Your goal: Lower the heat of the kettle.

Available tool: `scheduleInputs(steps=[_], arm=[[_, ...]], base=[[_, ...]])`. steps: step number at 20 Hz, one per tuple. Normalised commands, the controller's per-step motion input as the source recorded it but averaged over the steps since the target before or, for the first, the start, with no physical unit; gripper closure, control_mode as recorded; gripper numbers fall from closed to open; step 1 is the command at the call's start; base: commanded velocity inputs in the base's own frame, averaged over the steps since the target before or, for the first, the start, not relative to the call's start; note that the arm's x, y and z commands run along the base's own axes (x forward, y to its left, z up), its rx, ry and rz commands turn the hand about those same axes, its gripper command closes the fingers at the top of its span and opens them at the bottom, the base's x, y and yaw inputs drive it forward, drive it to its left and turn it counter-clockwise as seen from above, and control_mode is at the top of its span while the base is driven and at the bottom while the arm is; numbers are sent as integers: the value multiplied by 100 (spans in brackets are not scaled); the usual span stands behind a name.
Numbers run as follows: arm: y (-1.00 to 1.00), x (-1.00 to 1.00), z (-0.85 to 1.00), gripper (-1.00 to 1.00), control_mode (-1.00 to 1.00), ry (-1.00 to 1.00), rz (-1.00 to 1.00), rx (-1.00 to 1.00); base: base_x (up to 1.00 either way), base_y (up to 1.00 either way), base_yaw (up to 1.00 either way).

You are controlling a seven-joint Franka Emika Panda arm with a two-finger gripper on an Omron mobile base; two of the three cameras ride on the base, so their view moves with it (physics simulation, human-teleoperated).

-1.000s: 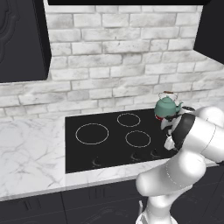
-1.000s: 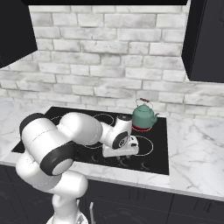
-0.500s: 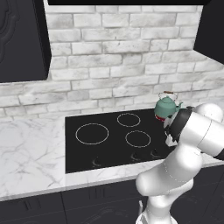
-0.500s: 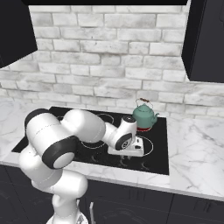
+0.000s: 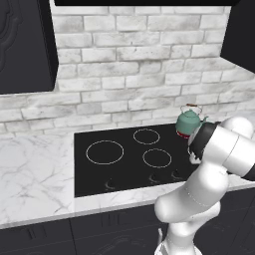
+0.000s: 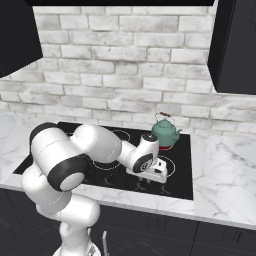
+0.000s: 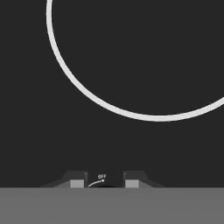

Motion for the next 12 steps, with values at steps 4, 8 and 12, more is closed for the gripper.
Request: scheduleInputs(steps=[4, 8, 12], arm=[[-8, -52, -10, 100, -100, 0, -30, 0], [-5, -50, -9, 100, -100, 0, -35, 0], [0, -44, -8, 100, -100, 0, -37, 0]], base=[[0, 0, 0], [0, 0, 0], [0, 0, 0]])
